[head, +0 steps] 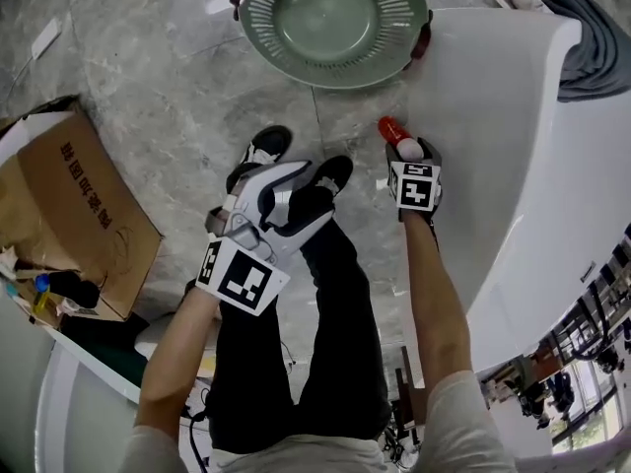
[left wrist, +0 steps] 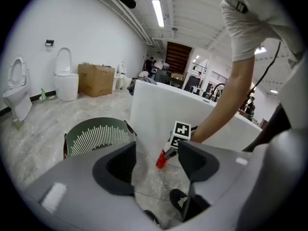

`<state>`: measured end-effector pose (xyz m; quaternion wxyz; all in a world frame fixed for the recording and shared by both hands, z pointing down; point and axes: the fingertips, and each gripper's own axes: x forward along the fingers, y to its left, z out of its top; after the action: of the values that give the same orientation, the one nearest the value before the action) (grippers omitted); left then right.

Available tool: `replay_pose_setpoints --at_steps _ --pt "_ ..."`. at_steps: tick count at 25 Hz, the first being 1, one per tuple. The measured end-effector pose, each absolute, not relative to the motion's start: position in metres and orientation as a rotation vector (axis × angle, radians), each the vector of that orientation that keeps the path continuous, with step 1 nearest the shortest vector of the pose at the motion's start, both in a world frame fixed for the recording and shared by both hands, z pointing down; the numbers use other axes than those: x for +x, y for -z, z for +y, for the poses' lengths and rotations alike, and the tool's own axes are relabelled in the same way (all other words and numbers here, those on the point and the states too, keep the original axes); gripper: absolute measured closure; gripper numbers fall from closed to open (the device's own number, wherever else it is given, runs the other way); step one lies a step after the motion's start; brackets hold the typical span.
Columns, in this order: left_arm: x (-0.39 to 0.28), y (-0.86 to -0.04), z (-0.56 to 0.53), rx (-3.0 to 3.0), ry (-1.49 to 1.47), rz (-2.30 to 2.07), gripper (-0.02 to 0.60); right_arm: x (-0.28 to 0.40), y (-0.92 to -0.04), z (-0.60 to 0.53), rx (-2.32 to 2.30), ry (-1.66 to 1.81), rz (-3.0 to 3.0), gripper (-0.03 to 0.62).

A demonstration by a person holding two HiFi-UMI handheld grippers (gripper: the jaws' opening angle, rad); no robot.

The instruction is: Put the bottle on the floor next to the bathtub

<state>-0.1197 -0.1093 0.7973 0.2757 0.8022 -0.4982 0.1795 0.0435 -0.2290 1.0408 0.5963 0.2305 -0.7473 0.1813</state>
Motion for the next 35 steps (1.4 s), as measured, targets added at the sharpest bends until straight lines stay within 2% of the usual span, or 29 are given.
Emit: replay_pose_setpoints --at_steps 6,18,27,35 --pt "-0.116 -0.846 -0.098 2.131 -0.527 -1.372 0.261 0.048 -1.086 -0.236 0.599 -0.458 -1.705 0.310" --pt "-0.115 -0.894 -0.093 2.050 -0.447 -1.424 0.268 0.057 -1.137 -0.242 0.635 -0.497 -1.662 0.310" --pt "-0.119 -0.890 -0.079 2.009 -0.446 -1.454 0.267 0.067 -1.145 -0.231 0.602 -0.503 -1.594 0.310" --pt "-0.114 -0.852 -0.078 2.039 -0.462 -1.450 0.267 0.065 -1.107 -0.214 0.596 -0.509 -1.616 0.312"
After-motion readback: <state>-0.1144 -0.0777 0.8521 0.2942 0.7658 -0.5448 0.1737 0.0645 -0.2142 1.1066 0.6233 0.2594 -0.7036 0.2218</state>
